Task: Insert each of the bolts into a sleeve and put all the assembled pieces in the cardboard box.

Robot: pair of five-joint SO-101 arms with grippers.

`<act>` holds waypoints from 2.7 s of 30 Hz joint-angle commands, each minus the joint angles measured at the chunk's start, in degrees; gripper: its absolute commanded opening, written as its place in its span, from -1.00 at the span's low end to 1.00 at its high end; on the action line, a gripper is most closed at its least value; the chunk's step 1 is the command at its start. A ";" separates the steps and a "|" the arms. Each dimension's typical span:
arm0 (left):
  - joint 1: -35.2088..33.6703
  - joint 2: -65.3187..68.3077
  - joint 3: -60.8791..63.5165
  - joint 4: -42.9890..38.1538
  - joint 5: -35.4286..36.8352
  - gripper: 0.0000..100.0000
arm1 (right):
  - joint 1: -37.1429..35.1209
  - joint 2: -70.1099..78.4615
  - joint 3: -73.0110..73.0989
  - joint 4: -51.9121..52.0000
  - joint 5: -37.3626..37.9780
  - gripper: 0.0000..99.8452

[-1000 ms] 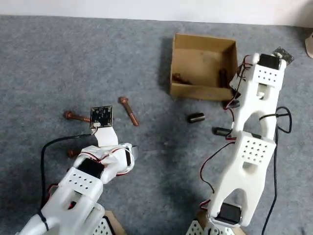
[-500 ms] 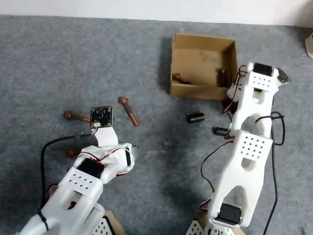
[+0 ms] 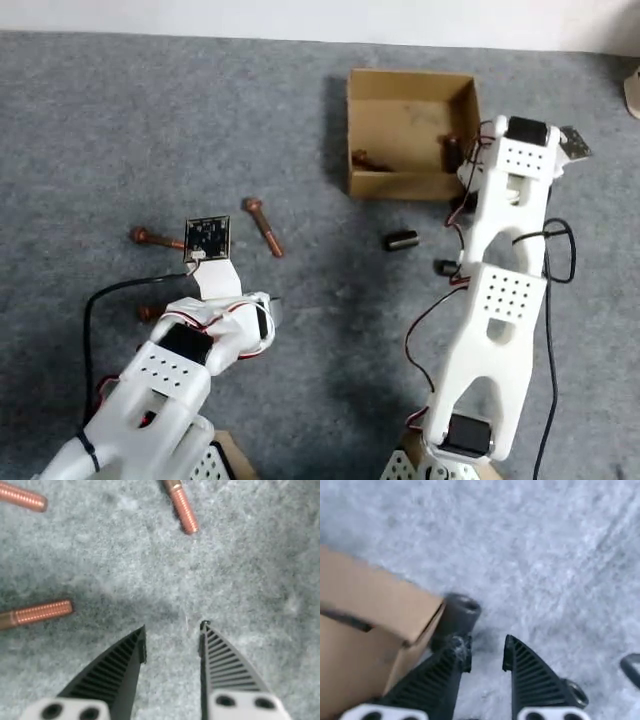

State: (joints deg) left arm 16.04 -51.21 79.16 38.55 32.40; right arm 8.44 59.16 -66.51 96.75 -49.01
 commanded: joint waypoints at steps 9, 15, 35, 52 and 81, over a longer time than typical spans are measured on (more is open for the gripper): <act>-0.13 -0.66 -0.48 -0.88 0.09 -0.66 | -1.71 -1.01 -4.79 -1.01 -3.34 -0.66; -0.13 -0.66 -0.48 -0.88 0.09 -0.66 | -1.54 -1.01 -4.97 -3.47 -5.36 -0.66; -0.13 -0.66 -0.48 -0.88 0.09 -0.66 | -1.71 9.89 -5.93 -8.04 -5.98 -0.95; -0.57 -0.40 -2.95 1.14 0.62 -0.67 | -2.51 8.75 -27.12 4.53 16.88 -0.99; -10.77 -0.31 -9.89 5.54 9.49 -0.97 | -4.53 -31.52 38.90 4.09 35.52 -0.99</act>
State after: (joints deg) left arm 6.20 -51.21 72.31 43.65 41.45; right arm 4.84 32.88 -28.79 100.09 -15.43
